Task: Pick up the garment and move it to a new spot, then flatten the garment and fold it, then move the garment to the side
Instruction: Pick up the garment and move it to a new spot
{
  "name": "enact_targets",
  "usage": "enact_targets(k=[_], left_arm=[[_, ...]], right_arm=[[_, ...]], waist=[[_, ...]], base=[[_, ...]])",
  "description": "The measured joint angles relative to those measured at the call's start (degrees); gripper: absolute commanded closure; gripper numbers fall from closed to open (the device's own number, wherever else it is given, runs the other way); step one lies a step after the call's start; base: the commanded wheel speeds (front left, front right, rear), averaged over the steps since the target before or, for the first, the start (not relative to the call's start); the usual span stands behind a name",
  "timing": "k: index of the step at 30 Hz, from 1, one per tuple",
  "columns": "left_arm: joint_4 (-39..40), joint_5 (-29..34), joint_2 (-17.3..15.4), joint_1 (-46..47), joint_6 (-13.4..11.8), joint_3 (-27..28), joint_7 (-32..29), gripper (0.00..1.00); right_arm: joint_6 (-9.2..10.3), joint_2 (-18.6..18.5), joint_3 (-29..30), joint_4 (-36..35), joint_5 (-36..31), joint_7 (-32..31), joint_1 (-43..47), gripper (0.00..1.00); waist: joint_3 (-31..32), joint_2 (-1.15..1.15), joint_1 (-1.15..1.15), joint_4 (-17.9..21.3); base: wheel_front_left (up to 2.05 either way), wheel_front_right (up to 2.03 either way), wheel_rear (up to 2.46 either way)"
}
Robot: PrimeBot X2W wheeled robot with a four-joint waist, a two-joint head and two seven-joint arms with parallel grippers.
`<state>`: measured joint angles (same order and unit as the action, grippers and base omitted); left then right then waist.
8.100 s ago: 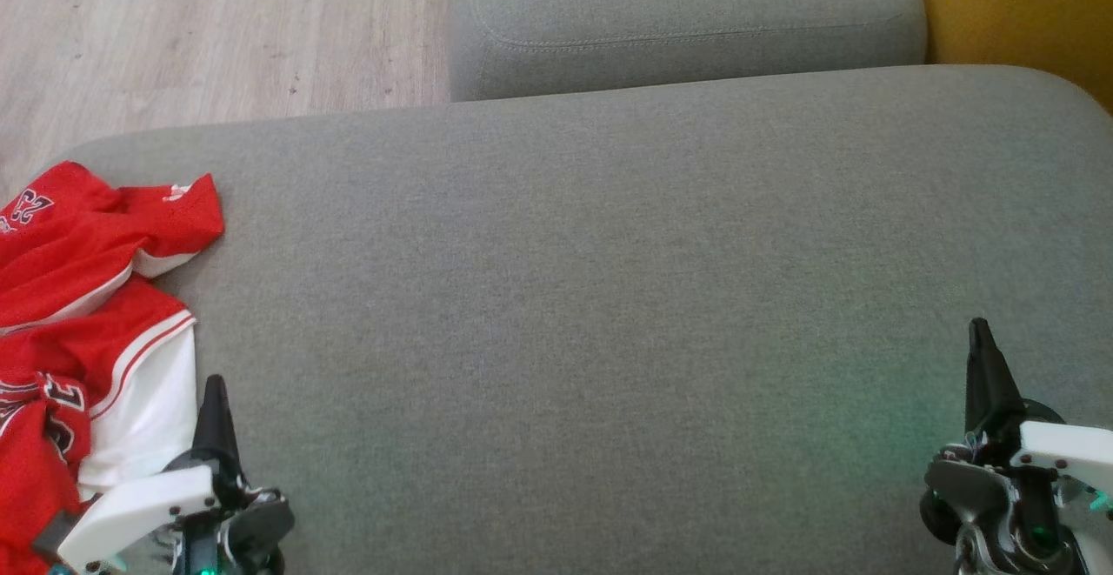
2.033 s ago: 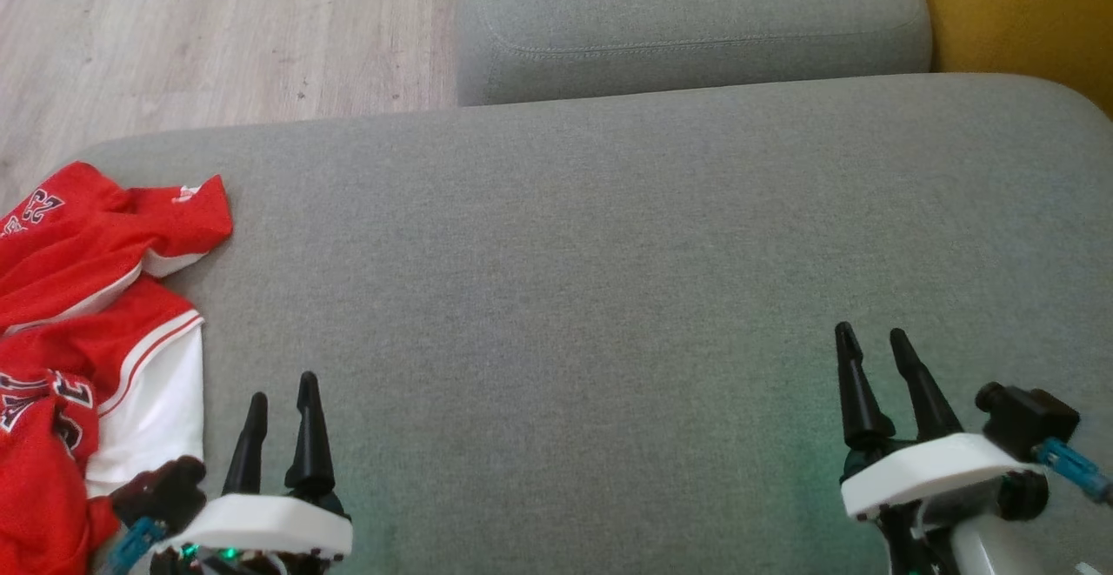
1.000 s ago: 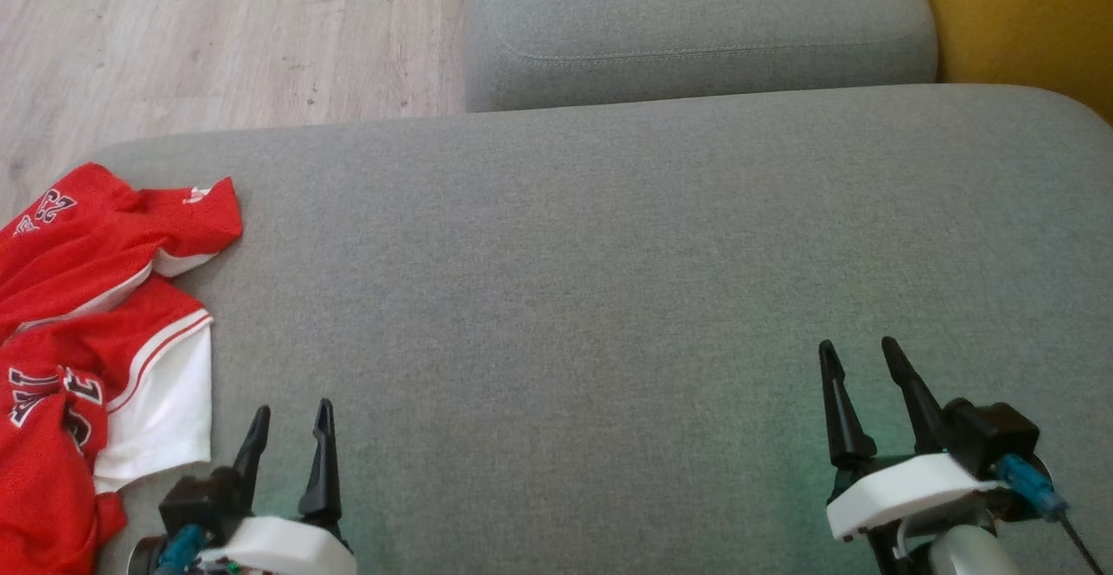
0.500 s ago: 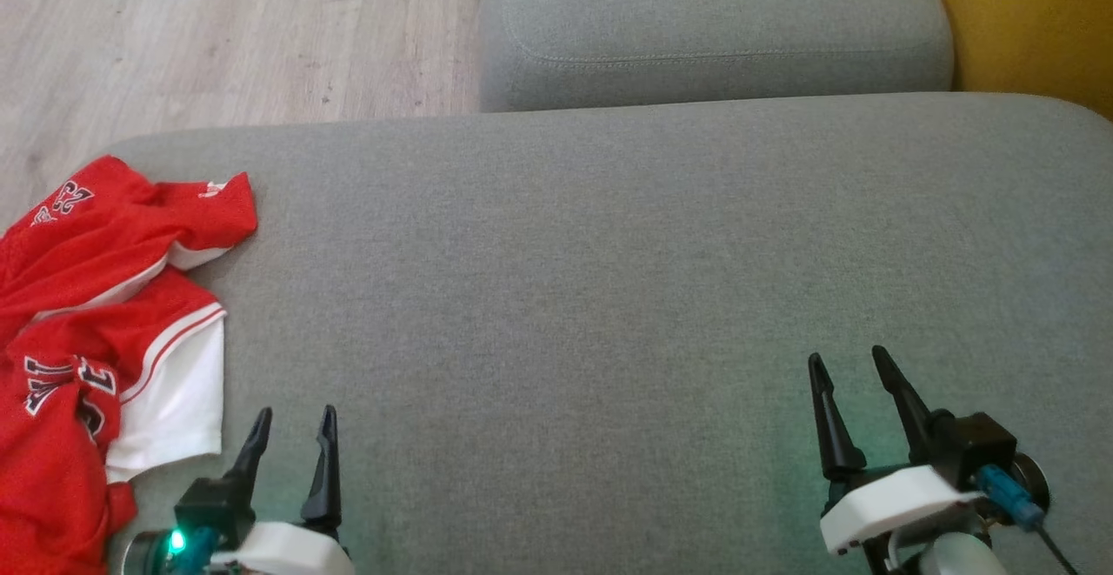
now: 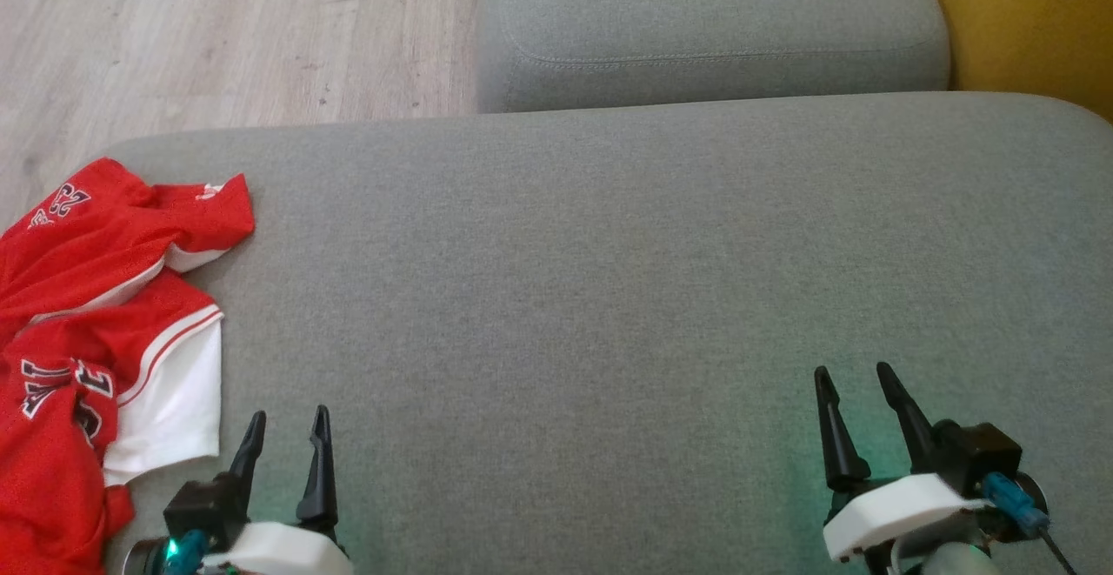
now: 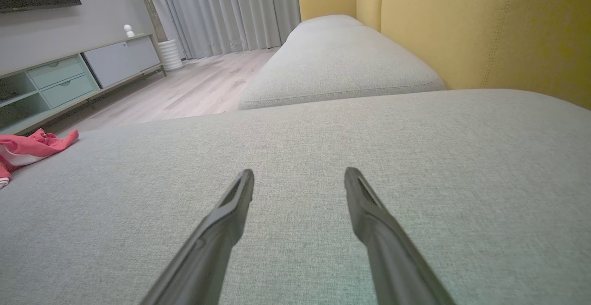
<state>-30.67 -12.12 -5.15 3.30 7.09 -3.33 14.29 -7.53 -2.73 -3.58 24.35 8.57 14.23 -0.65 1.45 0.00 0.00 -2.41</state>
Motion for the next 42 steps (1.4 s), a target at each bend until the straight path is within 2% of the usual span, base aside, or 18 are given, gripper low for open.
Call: enact_targets(k=[13, 20, 25, 37, 42], left_arm=[[-0.5, 0.0, 0.1, 0.0, 0.1, 0.0, 0.0, 0.0], [-0.6, 0.0, 0.1, 0.4, 0.5, -0.6, 0.0, 0.0], [-0.6, 0.0, 0.0, 1.0, 0.5, -1.2, 0.0, 0.0], [-0.6, -0.7, -1.4, 0.7, 0.5, -1.2, 0.0, 0.0], [-0.6, -1.2, -1.5, -0.5, 0.5, -0.3, 0.0, 0.0]], right_arm=[[0.0, 0.0, -0.5, 0.8, 1.0, 0.0, -0.2, 0.0], [0.0, 0.0, -1.0, 0.8, 1.5, 0.0, -0.2, 0.0], [0.0, 0.0, -1.8, 0.8, 2.0, 0.0, -0.1, 0.0], [0.0, 0.0, -6.3, 1.5, 2.6, 0.0, -0.4, 0.0], [0.0, 0.0, -8.4, 1.8, 2.6, 0.0, -1.8, 0.0]], waist=[[-0.1, 0.0, 0.0, 0.2], [0.0, 0.0, 0.0, -1.6], [0.2, 0.0, 0.0, -5.5], [0.9, 0.0, 0.0, -19.2], [0.7, 0.0, 0.0, -22.1]], base=[[0.0, 0.0, 0.0], [0.0, 0.0, 0.0], [0.0, 0.0, 0.0], [0.0, 0.0, 0.0], [0.0, 0.0, 0.0]])
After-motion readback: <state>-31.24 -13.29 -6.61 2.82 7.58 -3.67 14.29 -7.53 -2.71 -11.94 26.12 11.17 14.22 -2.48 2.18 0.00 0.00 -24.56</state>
